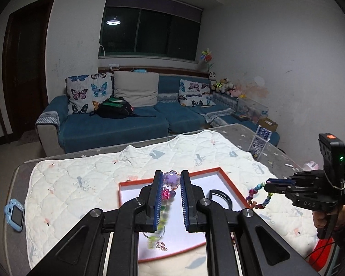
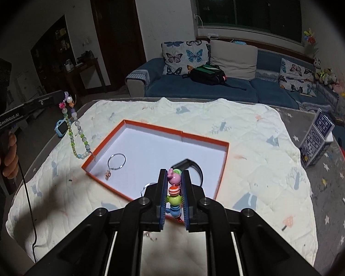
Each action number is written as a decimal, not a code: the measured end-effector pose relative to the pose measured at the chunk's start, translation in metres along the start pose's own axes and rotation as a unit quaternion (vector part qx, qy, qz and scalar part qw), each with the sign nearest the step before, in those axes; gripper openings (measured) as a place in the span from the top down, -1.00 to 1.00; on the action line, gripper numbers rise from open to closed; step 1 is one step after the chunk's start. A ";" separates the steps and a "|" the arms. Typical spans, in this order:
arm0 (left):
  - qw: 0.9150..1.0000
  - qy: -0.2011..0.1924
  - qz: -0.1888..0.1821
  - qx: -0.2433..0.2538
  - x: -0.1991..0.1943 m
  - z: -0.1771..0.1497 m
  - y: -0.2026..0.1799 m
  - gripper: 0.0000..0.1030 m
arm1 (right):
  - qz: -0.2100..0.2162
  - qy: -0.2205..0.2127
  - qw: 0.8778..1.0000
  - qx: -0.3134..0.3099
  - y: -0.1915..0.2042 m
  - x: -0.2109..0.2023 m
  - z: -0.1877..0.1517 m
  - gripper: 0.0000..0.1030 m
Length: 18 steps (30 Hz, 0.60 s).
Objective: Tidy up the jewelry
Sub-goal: 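Carry the pastel bracelet with the left tool into the tray while the right carries the candy bracelet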
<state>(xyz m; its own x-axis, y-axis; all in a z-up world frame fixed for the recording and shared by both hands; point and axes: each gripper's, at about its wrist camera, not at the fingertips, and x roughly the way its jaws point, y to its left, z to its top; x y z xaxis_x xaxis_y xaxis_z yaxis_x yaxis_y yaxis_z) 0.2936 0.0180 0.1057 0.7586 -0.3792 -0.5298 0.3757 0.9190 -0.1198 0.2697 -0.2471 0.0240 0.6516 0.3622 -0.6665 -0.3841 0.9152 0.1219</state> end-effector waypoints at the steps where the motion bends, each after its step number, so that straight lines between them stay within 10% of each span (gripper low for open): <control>1: 1.000 0.004 0.000 -0.002 0.006 0.002 0.002 0.70 | -0.001 -0.001 1.000 -0.003 0.000 0.005 0.004 0.73; 18: 0.996 0.082 0.002 -0.033 0.124 -0.019 0.040 0.69 | -0.027 0.037 0.999 -0.002 -0.020 0.095 0.028 0.73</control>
<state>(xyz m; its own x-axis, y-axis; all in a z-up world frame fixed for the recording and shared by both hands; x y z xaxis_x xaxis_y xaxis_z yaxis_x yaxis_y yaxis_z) 0.3929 0.0098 0.0194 0.6611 -0.3569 -0.6600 0.3329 0.9278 -0.1683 0.3571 -0.2263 -0.0212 0.6206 0.2988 -0.7249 -0.3535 0.9319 0.0814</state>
